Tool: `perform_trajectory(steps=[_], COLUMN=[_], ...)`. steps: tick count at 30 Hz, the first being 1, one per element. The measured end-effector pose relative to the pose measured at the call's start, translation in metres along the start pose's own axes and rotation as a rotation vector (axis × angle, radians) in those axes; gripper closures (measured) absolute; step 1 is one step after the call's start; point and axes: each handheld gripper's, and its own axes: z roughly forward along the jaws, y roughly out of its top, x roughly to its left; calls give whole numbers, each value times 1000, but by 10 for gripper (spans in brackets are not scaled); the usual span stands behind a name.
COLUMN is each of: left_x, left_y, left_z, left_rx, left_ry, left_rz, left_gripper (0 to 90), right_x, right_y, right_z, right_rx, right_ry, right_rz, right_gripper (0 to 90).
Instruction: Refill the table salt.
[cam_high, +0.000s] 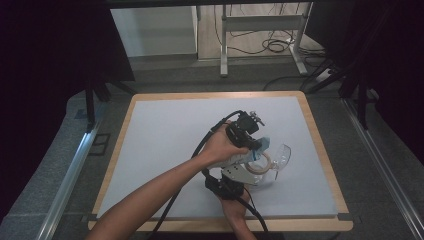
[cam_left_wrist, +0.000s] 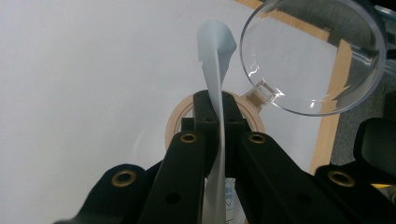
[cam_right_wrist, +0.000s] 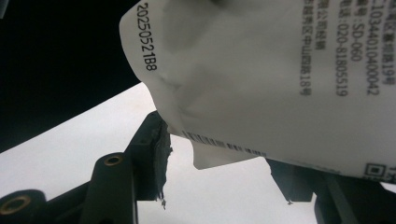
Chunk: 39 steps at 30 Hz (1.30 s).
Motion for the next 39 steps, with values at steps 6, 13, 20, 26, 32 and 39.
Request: perform_trajectory(steps=[6,13,20,26,32,39], left_x=[-1,-2,-1,-2,-3,-4], left_y=[3,5,6,6,5,6], left_z=[1,3,3,2,2,4], left_rx=[13,21,21,14,14,15], left_ry=[5,13,12,9,12,14], left_rz=[3,15,15,14,18,21], left_gripper=[900,900,900,900,900,900], right_x=[1,0,-1,-1,-2,-2], right_y=[1,2,2,2,2,1], right_z=[0,1,0,-1,-2,-2], right_rx=[-11,-22,-24,-22,-18,-18], right_ry=[-12,-15,-12,-12,-11,-11], right_rz=[-6,0,1,-2,-7,-2], right_gripper=[443,443,443,443,443,443])
